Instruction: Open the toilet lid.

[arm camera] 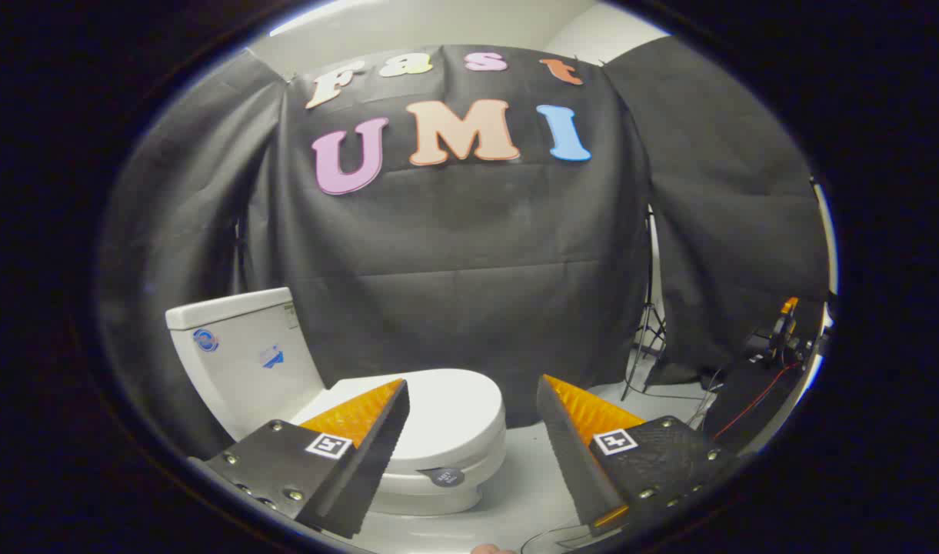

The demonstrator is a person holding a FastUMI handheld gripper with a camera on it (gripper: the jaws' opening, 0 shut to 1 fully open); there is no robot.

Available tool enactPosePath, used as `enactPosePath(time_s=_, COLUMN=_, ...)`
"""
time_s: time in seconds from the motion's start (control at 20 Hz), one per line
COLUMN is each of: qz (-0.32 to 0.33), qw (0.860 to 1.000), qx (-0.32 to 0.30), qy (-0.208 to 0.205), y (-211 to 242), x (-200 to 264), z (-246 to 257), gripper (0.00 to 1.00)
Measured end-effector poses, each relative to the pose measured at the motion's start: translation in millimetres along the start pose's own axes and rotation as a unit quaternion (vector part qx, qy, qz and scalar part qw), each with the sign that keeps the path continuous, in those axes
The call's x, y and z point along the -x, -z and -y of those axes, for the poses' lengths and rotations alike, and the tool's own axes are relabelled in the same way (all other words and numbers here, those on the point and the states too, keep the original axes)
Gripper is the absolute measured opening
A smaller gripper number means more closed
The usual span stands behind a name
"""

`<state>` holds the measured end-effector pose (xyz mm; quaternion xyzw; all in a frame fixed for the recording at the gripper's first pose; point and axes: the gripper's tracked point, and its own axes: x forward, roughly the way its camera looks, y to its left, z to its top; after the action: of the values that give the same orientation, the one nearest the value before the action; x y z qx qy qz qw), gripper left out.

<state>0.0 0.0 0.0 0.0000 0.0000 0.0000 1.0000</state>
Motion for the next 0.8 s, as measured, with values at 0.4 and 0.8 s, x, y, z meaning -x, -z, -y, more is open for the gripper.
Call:
enactPosePath(time_s=0.4, qz=-0.021, qw=0.999, qx=-0.026, qy=0.020, y=10.6, x=-3.0, z=17.1, gripper=0.98)
enactPosePath(time_s=0.8, qz=-0.011, qw=1.000, qx=0.004, qy=0.007, y=8.4, x=-3.4, z=-4.5, gripper=0.98)
